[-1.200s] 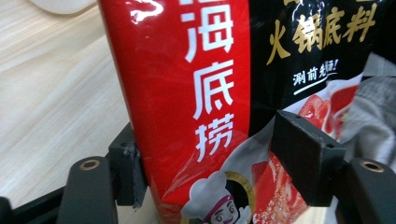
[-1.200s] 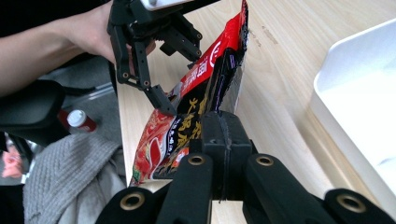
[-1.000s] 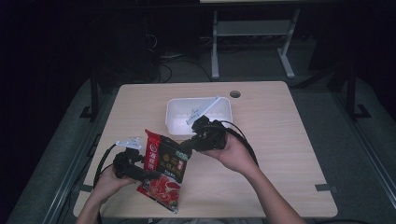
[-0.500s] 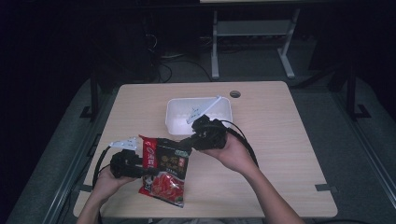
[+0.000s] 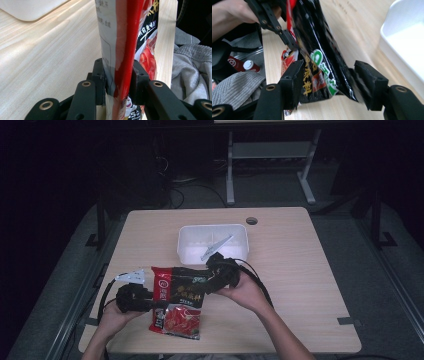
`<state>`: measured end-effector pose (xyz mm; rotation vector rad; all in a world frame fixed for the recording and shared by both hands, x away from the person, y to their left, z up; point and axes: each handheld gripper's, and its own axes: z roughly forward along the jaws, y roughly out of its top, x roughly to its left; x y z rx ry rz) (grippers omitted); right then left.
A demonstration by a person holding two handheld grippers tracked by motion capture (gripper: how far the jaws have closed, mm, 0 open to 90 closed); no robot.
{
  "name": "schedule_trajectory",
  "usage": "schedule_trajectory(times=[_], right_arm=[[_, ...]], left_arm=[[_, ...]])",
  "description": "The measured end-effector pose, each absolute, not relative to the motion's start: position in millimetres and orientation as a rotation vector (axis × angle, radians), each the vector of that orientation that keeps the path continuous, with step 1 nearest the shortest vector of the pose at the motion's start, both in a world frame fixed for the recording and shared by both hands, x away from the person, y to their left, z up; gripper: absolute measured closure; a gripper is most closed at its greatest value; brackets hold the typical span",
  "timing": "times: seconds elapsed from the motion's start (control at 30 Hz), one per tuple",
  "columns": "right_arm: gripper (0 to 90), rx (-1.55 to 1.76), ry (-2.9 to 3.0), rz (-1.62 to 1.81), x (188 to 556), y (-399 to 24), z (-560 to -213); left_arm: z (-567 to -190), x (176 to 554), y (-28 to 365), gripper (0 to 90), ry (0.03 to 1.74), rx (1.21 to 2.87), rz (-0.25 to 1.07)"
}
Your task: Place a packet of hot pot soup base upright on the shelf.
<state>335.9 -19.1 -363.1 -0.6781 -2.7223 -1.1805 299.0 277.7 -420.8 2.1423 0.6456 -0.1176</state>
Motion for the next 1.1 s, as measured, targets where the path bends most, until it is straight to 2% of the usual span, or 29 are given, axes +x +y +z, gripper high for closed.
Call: schedule_trajectory(times=[0.1, 0.17, 0.23, 0.27, 0.3, 0.5, 0.6, 0.73, 1.0, 1.07, 1.1], right_arm=[[45.5, -0.669, -2.681, -1.172, 338, -11, -376], [56.1, -0.648, -2.648, -1.178, 338, -7, -380], [58.6, -0.65, -2.639, -1.192, 338, -6, -380], [67.6, -0.638, -2.57, -1.215, 339, -9, -379], [70.1, -0.634, -2.545, -1.223, 339, -10, -378], [72.7, -0.614, -2.575, -1.241, 329, -14, -369], [72.9, -0.64, -2.604, -1.26, 322, -21, -361], [73.2, -0.683, -2.634, -1.283, 316, -34, -352], [73.6, -0.787, -2.668, -1.312, 310, -63, -337], [73.8, -0.828, -2.666, -1.325, 309, -75, -333], [73.8, -0.828, -2.666, -1.325, 309, -75, -333]], left_arm=[[-419, 296, 275, 71.4, 0.629, 2.142, -0.113], [-418, 294, 274, 71.4, 0.622, 2.162, -0.098], [-418, 294, 274, 71.2, 0.626, 2.169, -0.094], [-418, 294, 275, 69.6, 0.625, 2.167, -0.099], [-418, 293, 275, 68.6, 0.624, 2.159, -0.099], [-410, 285, 269, 62.4, 0.61, 2.194, -0.027], [-408, 280, 269, 56.4, 0.608, 2.217, 0.0], [-408, 274, 272, 53.7, 0.628, 2.227, 0.025], [-411, 267, 270, 39.8, 0.649, 2.263, 0.087], [-413, 267, 269, 33.3, 0.647, 2.264, 0.092], [-414, 266, 269, 33.3, 0.648, 2.268, 0.101]])
